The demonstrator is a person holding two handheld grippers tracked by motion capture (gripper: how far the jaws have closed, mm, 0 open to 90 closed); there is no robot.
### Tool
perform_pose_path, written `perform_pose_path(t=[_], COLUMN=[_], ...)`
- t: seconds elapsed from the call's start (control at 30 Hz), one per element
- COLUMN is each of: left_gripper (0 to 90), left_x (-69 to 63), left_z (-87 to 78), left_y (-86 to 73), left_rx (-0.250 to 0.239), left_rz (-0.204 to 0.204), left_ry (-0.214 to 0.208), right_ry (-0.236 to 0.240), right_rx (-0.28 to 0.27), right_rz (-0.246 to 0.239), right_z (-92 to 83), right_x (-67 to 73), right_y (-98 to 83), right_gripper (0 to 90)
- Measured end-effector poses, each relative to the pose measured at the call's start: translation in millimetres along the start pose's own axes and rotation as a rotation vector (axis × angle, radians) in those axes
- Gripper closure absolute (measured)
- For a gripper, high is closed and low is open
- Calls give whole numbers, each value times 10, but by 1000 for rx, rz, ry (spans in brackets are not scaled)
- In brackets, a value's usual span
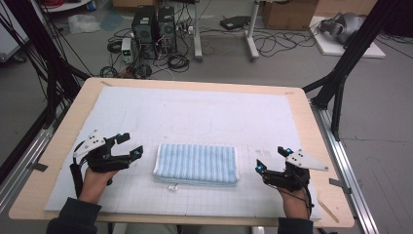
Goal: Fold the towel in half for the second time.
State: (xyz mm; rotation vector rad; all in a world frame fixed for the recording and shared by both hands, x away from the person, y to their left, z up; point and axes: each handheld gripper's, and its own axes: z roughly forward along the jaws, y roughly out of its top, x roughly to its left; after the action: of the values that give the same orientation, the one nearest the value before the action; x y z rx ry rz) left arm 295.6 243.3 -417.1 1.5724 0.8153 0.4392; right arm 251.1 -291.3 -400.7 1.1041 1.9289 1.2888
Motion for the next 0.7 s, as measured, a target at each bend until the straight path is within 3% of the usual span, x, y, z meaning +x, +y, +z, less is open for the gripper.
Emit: perform_pose_path(t=[0.7], left_gripper=[205], left_x=[36], left_z=[-6], left_y=[-18], left_rx=[3], left_rz=[-7], left_ry=[14], right_ry=[0], right_rx=[7], right_rz=[8], right_z=[13], right_x=[-26], right_y=[-27], right_gripper=[111])
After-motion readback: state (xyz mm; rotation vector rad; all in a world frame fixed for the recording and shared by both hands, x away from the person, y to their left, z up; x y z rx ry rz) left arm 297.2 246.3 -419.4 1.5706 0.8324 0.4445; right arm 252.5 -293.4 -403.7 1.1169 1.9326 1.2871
